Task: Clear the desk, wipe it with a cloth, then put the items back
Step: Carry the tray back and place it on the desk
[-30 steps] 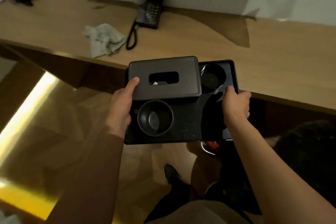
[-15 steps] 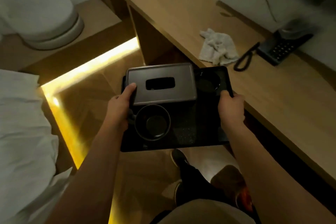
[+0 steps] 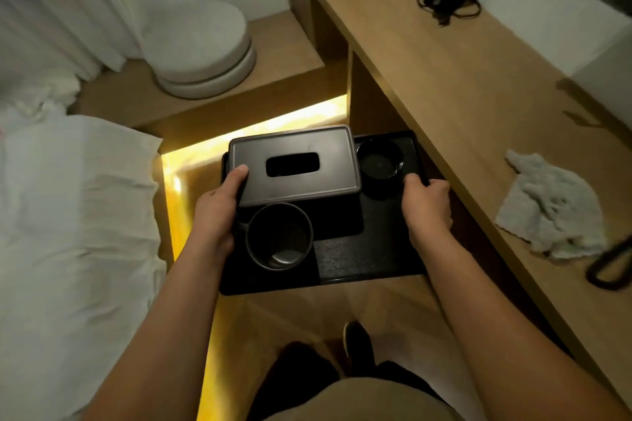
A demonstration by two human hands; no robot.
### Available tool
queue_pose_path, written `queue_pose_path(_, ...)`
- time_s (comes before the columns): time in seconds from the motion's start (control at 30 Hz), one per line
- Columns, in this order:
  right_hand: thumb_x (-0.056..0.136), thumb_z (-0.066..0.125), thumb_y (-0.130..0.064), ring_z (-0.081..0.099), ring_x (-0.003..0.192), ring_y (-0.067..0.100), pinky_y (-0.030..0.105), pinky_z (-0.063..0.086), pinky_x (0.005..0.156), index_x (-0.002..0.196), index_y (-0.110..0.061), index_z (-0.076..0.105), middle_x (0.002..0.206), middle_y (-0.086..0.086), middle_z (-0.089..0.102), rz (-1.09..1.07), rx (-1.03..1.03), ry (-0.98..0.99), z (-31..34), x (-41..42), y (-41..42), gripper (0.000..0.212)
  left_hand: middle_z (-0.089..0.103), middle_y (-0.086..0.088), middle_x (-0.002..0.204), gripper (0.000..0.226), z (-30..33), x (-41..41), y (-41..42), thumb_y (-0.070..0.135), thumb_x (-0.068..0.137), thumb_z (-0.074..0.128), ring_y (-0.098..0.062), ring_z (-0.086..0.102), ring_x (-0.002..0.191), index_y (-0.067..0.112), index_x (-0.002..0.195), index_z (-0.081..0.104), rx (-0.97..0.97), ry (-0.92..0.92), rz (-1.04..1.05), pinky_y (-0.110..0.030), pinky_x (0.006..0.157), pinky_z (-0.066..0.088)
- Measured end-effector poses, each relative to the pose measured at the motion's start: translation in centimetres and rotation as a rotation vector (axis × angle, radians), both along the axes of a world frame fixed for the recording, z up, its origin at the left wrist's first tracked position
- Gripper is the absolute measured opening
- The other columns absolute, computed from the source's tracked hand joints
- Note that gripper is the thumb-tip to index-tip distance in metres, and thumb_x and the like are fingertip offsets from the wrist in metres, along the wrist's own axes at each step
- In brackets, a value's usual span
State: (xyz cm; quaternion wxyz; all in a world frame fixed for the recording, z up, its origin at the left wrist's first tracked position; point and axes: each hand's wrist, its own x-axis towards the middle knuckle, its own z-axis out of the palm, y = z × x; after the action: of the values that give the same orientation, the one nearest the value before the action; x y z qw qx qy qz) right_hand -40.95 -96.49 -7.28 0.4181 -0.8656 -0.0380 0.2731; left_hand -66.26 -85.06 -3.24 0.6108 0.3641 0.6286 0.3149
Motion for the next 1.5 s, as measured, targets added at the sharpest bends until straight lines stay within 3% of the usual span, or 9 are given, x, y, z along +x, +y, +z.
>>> queue_pose_path(0.1,0.089,0.051,-0.048,0.051,0.112,0.027,0.053,0.041,0.103,0.137,-0.018,0.041,0.118,0.002,0.052,0.036,0.004,-0.028,0.1,-0.1,5.6,0.057,0.077,0.001,0.076,0.039,0.3,-0.1,5.0,0.050,0.083,0.076,-0.017,0.075,0.067,0.016,0.097,0.068,0.000,0.000,0.014,-0.025,0.050,0.056)
queue_pose_path(0.2,0.089,0.050,-0.046,0.052,0.112,0.028,0.053,0.042,0.101,0.135,-0.018,0.043,0.121,0.005,0.055,0.066,0.006,-0.026,0.2,0.0,11.4,0.054,0.078,-0.004,0.086,0.042,0.1,-0.4,10.5,0.051,0.082,0.076,-0.021,0.076,0.077,0.015,0.104,0.070,-0.015,-0.025,0.018,-0.031,0.063,0.060)
queue_pose_path(0.43,0.091,0.049,-0.043,0.053,0.113,0.032,0.054,0.040,0.103,0.132,-0.013,0.045,0.122,0.009,0.057,0.059,0.027,-0.020,1.0,-0.4,24.9,0.051,0.077,-0.002,0.075,0.040,0.6,-0.6,24.9,0.050,0.079,0.079,-0.019,0.075,0.066,0.014,0.094,0.069,-0.009,0.005,0.030,-0.026,0.050,0.056)
queue_pose_path(0.57,0.092,0.049,-0.043,0.054,0.110,0.031,0.053,0.041,0.103,0.130,-0.014,0.045,0.120,0.008,0.058,0.028,0.030,-0.024,1.7,0.0,32.2,0.048,0.078,-0.004,0.085,0.045,1.2,-0.1,33.0,0.053,0.078,0.079,-0.020,0.076,0.073,0.013,0.099,0.071,0.012,0.000,-0.031,-0.029,0.057,0.058)
queue_pose_path(0.77,0.089,0.050,-0.046,0.056,0.107,0.032,0.052,0.042,0.102,0.125,-0.015,0.047,0.116,0.008,0.059,0.025,0.027,-0.021,1.5,2.6,41.4,0.048,0.078,-0.003,0.083,0.049,0.7,2.7,43.3,0.053,0.076,0.081,-0.019,0.076,0.073,0.013,0.103,0.070,-0.034,-0.019,-0.036,-0.028,0.055,0.059)
queue_pose_path(0.9,0.089,0.050,-0.045,0.057,0.106,0.033,0.052,0.042,0.102,0.113,-0.018,0.043,0.114,0.008,0.060,0.046,0.027,-0.006,0.3,5.6,48.5,0.037,0.078,-0.003,0.087,0.049,-0.2,5.7,50.0,0.052,0.077,0.080,-0.019,0.076,0.077,0.014,0.106,0.069,-0.037,-0.007,-0.038,-0.032,0.068,0.059)
queue_pose_path(1.1,0.087,0.050,-0.045,0.057,0.107,0.034,0.054,0.042,0.102,0.116,-0.013,0.047,0.114,0.009,0.060,0.046,0.064,0.020,0.6,9.9,58.3,0.043,0.076,-0.009,0.103,0.046,1.2,10.6,59.6,0.045,0.083,0.078,-0.024,0.074,0.090,0.013,0.112,0.065,-0.009,-0.006,-0.016,-0.036,0.081,0.059)
queue_pose_path(1.23,0.084,0.048,-0.049,0.059,0.107,0.035,0.057,0.043,0.101,0.123,-0.013,0.049,0.115,0.011,0.062,0.018,0.073,0.063,0.8,12.1,63.7,0.053,0.074,-0.008,0.100,0.032,1.9,13.6,65.6,0.044,0.085,0.076,-0.020,0.073,0.086,0.018,0.098,0.062,-0.004,0.001,-0.034,-0.029,0.066,0.056)
queue_pose_path(1.5,0.089,0.050,-0.044,0.059,0.103,0.037,0.052,0.049,0.092,0.126,-0.008,0.047,0.112,0.013,0.060,-0.133,0.051,0.077,-0.1,16.4,73.3,0.051,0.074,-0.012,0.110,0.050,0.5,19.8,79.4,0.047,0.085,0.074,-0.027,0.073,0.098,0.011,0.120,0.064,-0.012,0.011,-0.227,-0.040,0.090,0.058)
